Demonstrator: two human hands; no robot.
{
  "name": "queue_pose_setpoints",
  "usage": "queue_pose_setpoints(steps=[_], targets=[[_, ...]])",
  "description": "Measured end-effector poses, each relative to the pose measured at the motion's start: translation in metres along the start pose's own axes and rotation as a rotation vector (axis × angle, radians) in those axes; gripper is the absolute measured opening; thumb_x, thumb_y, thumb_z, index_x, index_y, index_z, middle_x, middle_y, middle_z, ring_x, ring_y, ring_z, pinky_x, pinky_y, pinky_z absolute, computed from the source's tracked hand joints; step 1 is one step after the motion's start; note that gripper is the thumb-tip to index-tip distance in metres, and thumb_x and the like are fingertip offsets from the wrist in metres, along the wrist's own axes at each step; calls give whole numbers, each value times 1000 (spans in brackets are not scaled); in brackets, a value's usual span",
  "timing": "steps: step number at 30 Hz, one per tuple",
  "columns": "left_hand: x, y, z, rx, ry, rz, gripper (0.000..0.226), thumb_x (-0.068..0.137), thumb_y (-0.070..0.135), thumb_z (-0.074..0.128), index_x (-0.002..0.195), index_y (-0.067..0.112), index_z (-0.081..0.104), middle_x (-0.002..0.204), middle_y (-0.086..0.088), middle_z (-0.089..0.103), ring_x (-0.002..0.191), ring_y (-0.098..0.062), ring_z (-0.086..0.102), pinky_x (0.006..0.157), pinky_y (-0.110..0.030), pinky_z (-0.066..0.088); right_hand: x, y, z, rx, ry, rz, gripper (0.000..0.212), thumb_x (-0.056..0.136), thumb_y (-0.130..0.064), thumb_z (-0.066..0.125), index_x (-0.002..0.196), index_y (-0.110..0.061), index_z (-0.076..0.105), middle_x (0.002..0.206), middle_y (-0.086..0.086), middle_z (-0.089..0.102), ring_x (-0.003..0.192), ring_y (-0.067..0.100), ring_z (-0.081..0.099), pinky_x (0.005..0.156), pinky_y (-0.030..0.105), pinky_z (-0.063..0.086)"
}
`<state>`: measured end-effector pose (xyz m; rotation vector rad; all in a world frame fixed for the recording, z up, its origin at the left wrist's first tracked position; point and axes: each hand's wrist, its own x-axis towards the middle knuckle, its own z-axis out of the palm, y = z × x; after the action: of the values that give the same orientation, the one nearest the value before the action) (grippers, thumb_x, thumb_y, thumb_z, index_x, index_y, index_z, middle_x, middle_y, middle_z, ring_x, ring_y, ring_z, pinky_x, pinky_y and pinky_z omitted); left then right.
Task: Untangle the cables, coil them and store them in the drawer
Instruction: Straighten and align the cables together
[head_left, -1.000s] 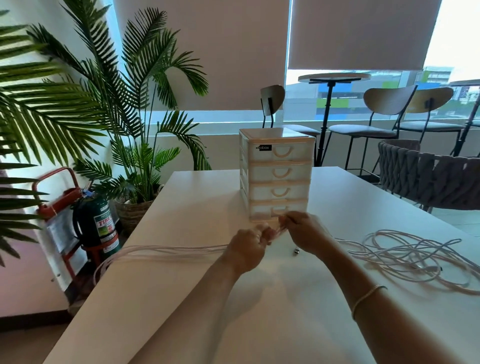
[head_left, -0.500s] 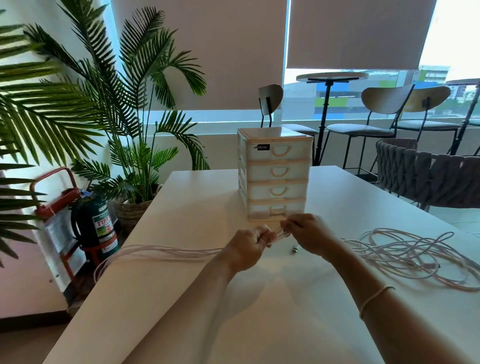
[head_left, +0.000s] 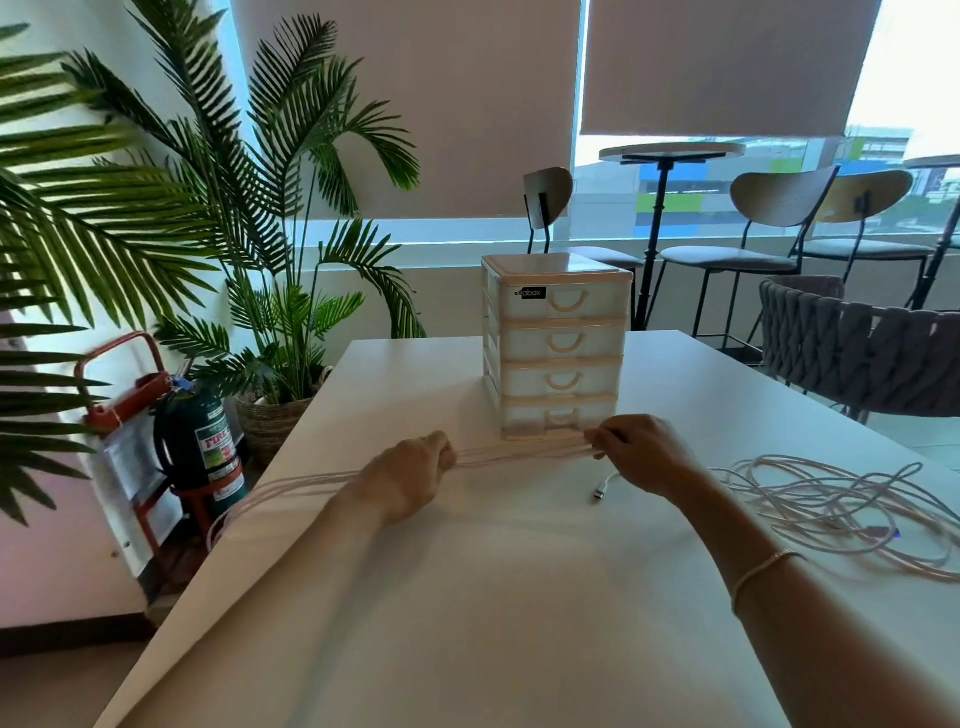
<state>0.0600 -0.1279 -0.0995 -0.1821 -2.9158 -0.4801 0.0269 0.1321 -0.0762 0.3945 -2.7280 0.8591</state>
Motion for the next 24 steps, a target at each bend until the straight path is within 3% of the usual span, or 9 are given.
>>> queue_pose_setpoints(steps=[3,9,15,18,20,22,24], targets=[[-7,-33,-9,83,-53,-98,23,99,24,40,111,8,50,116,-15,61,104,-29,58,86,-34,43,2,7,-9,-50,12,24,30,95,-25,46,93,-8,71,98,7,71,85,19,56,68,25,37],[-17,-61,-22,162,-25,-134,15,99,19,36,104,10,46,111,-12,59,99,-29,56,85,-36,44,8,2,-7,-84,28,-5,33,96,-26,44,94,-6,70,98,9,70,90,24,59,72,28,38],[-58,-131,-46,359,61,-419,18,97,14,31,91,14,48,109,-11,61,97,-28,57,86,-35,45,9,19,-25,-146,123,51,36,96,-27,43,87,-3,69,96,17,68,91,32,58,71,31,34],[-57,-127,-49,593,45,-484,23,97,16,32,105,15,54,117,-10,59,107,-25,54,91,-36,43,9,13,-15,-107,116,46,34,96,-27,44,86,-6,69,96,14,69,92,30,58,72,30,35],[-48,-111,-52,632,-22,-571,30,96,15,33,118,15,52,127,-10,53,117,-26,47,97,-38,39,10,9,-13,-78,121,47,33,96,-27,44,87,-6,69,97,12,70,93,30,59,77,32,39],[-33,-87,-55,556,-68,-528,37,92,9,36,128,14,46,136,-12,45,125,-29,41,102,-40,36,10,8,-16,-59,130,55,33,95,-28,45,87,-7,69,96,12,71,92,30,59,79,34,41],[-16,-54,-55,334,-94,-355,46,90,8,43,135,18,41,143,-9,38,132,-27,34,107,-36,31,10,9,-19,-38,134,55,34,95,-29,46,88,-7,70,94,11,71,90,29,59,78,34,43]])
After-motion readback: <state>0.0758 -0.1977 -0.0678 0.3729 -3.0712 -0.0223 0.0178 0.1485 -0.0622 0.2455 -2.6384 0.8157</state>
